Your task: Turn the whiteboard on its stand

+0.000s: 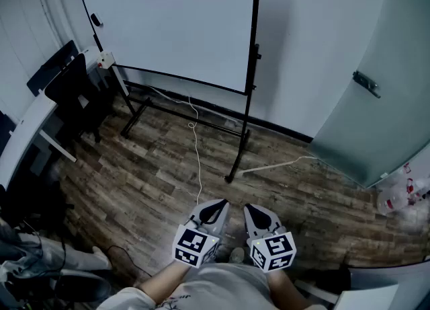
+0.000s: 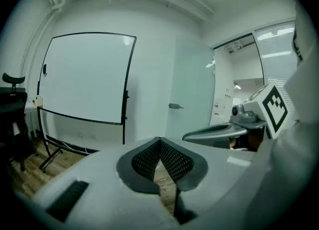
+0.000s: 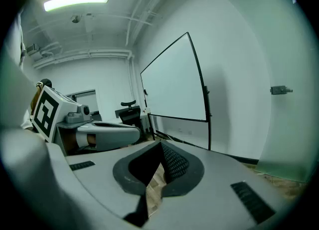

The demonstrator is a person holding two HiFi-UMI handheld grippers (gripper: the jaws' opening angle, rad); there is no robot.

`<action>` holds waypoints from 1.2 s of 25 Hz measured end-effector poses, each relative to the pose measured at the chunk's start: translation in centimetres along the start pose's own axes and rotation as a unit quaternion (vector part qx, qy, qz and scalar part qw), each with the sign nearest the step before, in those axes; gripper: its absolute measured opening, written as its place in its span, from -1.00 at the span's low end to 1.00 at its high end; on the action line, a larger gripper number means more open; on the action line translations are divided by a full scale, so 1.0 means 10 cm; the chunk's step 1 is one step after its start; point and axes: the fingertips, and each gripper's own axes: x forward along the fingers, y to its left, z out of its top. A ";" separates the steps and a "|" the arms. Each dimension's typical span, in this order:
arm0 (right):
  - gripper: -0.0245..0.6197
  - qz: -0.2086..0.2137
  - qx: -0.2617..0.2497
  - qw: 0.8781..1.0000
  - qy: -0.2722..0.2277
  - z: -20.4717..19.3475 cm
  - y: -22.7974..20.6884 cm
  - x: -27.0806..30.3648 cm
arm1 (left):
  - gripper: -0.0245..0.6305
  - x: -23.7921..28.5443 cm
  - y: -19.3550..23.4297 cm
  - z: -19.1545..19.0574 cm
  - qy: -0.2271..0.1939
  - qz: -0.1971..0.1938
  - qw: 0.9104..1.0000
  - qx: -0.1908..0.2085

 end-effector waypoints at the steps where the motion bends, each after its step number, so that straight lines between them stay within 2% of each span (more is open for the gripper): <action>1: -0.90 0.002 0.000 1.000 0.000 -0.01 0.01 0.02 | -0.89 0.00 0.01 0.00 0.000 0.000 1.000 -0.001; 11: -0.90 -0.004 -0.004 1.000 0.003 0.04 0.07 0.13 | -0.89 -0.02 0.14 0.02 -0.001 -0.007 1.000 -0.006; 14: -0.90 -0.005 0.015 1.000 -0.005 0.09 0.10 0.18 | -0.89 -0.05 0.20 0.05 -0.003 -0.010 1.000 -0.005; 22: -0.90 -0.020 0.014 1.000 -0.012 0.15 0.30 0.41 | -0.89 -0.20 0.54 0.07 -0.008 -0.017 1.000 -0.001; 30: -0.90 -0.037 0.028 0.999 -0.014 -0.03 0.50 0.47 | -0.89 -0.34 0.70 -0.06 -0.014 -0.026 1.000 0.001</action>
